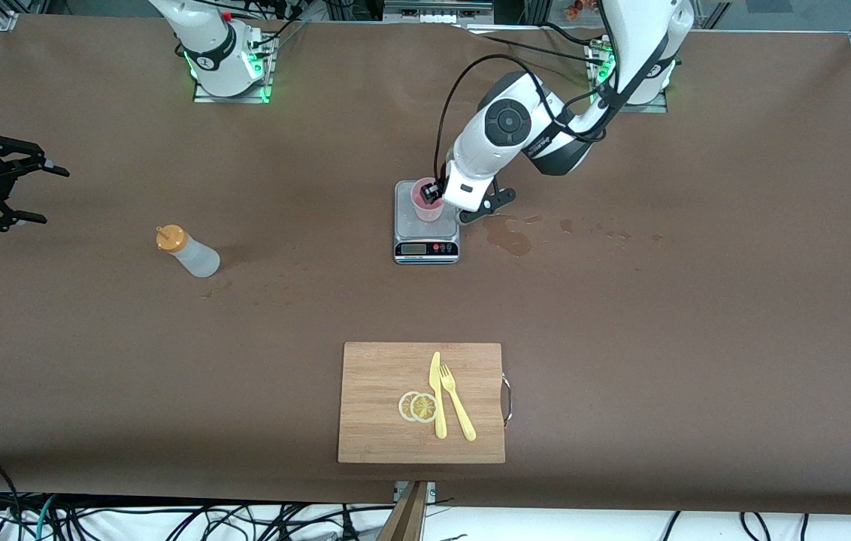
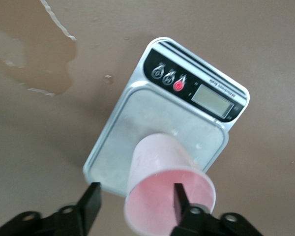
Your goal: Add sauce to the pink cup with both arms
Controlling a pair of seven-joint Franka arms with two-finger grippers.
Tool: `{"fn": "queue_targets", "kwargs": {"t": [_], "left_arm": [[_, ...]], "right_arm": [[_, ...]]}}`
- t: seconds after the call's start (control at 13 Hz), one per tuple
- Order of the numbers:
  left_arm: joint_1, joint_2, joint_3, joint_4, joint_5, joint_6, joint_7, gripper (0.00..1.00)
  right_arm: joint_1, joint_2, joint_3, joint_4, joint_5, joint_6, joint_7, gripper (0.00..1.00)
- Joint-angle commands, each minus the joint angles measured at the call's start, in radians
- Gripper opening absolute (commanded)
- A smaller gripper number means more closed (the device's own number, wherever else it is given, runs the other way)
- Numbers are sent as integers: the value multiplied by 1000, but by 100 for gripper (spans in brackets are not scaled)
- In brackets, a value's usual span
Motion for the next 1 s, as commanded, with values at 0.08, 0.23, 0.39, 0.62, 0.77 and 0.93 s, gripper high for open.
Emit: {"fn": "queue_targets", "kwargs": {"t": [0.08,0.23,0.39,0.62,0.77,0.93], "left_arm": [[-2,-91,-3,133,47,-298,-52,100],[-2,-91,-4,231,81,-408,-47,100],[-2,-97,-6,351,98,-574,-40,99],[62,-97,28,466,112,-685,103,99],[164,-97,28,497,160,-702,193,99],[297,-99,30,509,185,-705,358,99]], "right_arm": [[-75,114,8,-15,141,0,-329,100],[-92,189,8,-15,242,-1,-510,100],[-98,246,8,-15,302,-4,-623,100],[-98,339,8,-15,411,-6,-804,100],[-98,393,8,-16,463,-6,-887,100],[-96,439,8,-18,508,-6,-954,100]]}}
